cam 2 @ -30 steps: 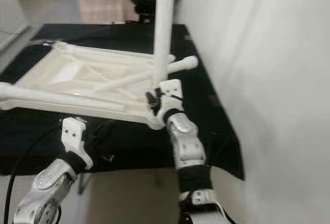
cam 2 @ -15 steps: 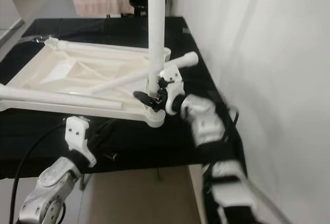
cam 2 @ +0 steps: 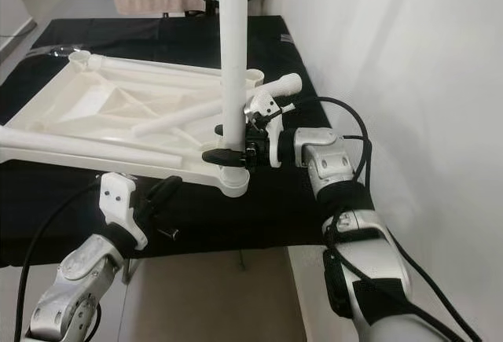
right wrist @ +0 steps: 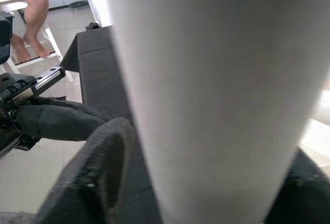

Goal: Building children table

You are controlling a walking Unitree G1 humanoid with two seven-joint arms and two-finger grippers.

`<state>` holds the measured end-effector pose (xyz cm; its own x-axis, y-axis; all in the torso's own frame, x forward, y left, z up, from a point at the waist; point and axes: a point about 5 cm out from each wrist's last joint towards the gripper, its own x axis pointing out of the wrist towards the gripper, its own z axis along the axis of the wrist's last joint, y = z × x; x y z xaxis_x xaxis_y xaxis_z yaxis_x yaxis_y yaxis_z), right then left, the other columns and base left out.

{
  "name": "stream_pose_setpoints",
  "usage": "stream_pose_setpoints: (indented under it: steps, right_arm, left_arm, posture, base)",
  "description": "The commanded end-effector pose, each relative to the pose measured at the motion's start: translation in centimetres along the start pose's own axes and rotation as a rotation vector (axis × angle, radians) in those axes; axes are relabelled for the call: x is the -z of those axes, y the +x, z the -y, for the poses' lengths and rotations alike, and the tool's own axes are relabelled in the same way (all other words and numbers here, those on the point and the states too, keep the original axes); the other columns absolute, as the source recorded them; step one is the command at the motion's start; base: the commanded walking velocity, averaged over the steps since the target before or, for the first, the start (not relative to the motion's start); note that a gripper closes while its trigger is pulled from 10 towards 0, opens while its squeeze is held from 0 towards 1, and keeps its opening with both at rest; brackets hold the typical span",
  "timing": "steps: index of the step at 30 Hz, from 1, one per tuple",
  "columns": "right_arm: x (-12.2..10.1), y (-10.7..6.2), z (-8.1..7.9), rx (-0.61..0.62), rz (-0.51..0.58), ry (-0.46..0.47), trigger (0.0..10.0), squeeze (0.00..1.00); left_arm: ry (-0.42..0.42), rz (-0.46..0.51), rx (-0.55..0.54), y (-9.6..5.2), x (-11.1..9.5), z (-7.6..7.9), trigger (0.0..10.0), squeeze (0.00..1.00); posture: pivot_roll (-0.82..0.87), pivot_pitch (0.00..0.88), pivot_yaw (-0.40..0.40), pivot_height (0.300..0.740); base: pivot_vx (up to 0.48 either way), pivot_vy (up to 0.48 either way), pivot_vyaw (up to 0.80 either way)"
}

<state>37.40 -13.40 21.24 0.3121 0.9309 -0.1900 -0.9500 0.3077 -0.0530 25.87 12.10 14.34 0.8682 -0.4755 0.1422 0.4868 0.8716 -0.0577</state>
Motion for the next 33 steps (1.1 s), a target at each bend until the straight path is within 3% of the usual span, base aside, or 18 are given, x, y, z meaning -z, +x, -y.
stream_pose_setpoints:
  steps: [1, 9, 13, 14, 15, 16, 17, 18, 19, 20, 21, 28, 30, 31, 32, 33]
  right_arm:
    - [0.5, 0.5, -0.3, -0.056, -0.007, 0.014, 0.0, 0.00]
    - [1.0, 0.1, 0.1, 0.014, -0.009, 0.012, 0.0, 0.00]
    - [3.2, -0.9, 0.5, 0.287, -0.024, 0.050, 0.0, 0.00]
    - [3.2, -0.9, 0.5, 0.287, -0.024, 0.050, 0.0, 0.00]
    - [4.4, -0.4, 0.5, 0.543, -0.004, 0.113, 0.0, 0.00]
    - [6.8, 0.6, -1.8, 0.729, -0.059, 0.190, 0.0, 0.00]
    - [6.8, 0.6, -1.8, 0.729, -0.059, 0.190, 0.0, 0.00]
    - [8.2, 0.7, -3.6, 0.866, -0.099, 0.244, 0.0, 0.00]
    - [8.2, 0.7, -3.6, 0.866, -0.099, 0.244, 0.0, 0.00]
    - [8.3, 1.3, -5.1, 0.921, -0.078, 0.238, 0.0, 0.00]
    - [7.8, 2.0, -5.3, 0.902, -0.048, 0.215, 0.0, 0.00]
    - [7.0, 3.0, -3.5, 0.854, 0.006, 0.175, 0.0, 0.00]
    - [6.8, 3.2, -3.4, 0.843, 0.005, 0.176, 0.5, 0.00]
    - [6.6, 3.3, -3.3, 0.840, 0.003, 0.177, 10.0, 0.00]
    - [6.1, 3.7, -3.6, 0.764, 0.020, 0.164, 10.0, 0.09]
    - [5.6, 4.0, -4.0, 0.717, 0.035, 0.164, 10.0, 1.00]
  left_arm:
    - [0.003, -0.012, -0.006, -0.3, 0.3, 0.1, 10.0, 0.00]
    - [0.001, -0.009, -0.008, -0.3, 0.2, 0.2, 10.0, 0.00]
    - [-0.004, -0.006, -0.009, -0.4, 0.1, 0.2, 10.0, 0.00]
    - [-0.004, -0.006, -0.009, -0.4, 0.1, 0.2, 10.0, 0.00]
    - [-0.005, -0.005, -0.009, -0.4, 0.1, 0.2, 10.0, 0.00]
    - [-0.006, -0.005, -0.009, -0.5, 0.1, 0.0, 10.0, 0.00]
    - [-0.006, -0.005, -0.009, -0.5, 0.1, 0.0, 10.0, 0.00]
    - [-0.007, -0.004, -0.009, -0.6, 0.0, -0.1, 10.0, 0.00]
    - [-0.007, -0.004, -0.009, -0.6, 0.0, -0.1, 10.0, 0.00]
    - [-0.009, -0.004, -0.006, -0.5, 0.0, -0.1, 10.0, 0.00]
    - [-0.006, -0.007, -0.002, -0.5, 0.1, -0.2, 10.0, 0.00]
    - [-0.001, -0.009, -0.005, -0.3, 0.3, -0.3, 10.0, 0.00]
    - [0.001, -0.006, -0.015, -0.3, 0.3, -0.3, 10.0, 0.00]
    - [0.002, -0.003, -0.023, -0.3, 0.3, -0.3, 10.0, 0.00]
    - [0.002, 0.000, -0.030, -0.3, 0.3, -0.3, 10.0, 0.00]
    - [0.001, 0.001, -0.034, -0.3, 0.2, -0.3, 10.0, 0.00]
  posture:
    - [0.03, 0.092, -0.030, 0.740]
    - [0.03, 0.098, -0.032, 0.740]
    - [0.02, 0.103, -0.030, 0.740]
    - [0.02, 0.103, -0.030, 0.740]
    - [0.01, 0.106, -0.034, 0.740]
    - [-0.02, 0.112, -0.024, 0.740]
    - [-0.02, 0.112, -0.024, 0.740]
    - [-0.02, 0.112, -0.024, 0.740]
    - [-0.02, 0.112, -0.024, 0.740]
    - [-0.01, 0.110, -0.018, 0.740]
    - [-0.02, 0.092, -0.006, 0.740]
    - [0.00, 0.081, -0.020, 0.740]
    - [0.00, 0.078, -0.031, 0.740]
    - [0.00, 0.078, -0.031, 0.740]
    - [0.00, 0.078, -0.034, 0.740]
    - [0.01, 0.079, -0.034, 0.740]
  base:
    - [0.000, 0.000, 0.00]
    - [0.000, 0.000, 0.00]
    - [0.000, 0.000, 0.00]
    - [0.000, 0.000, 0.00]
    - [0.000, 0.000, 0.00]
    - [0.000, 0.000, 0.00]
    - [0.000, 0.000, 0.00]
    - [0.000, 0.000, 0.00]
    - [0.000, 0.000, 0.00]
    - [0.000, 0.000, 0.00]
    - [0.000, 0.000, 0.00]
    - [0.000, 0.000, 0.00]
    - [0.000, 0.000, 0.00]
    - [0.000, 0.000, 0.00]
    - [0.000, 0.000, 0.00]
    - [0.000, 0.000, 0.00]
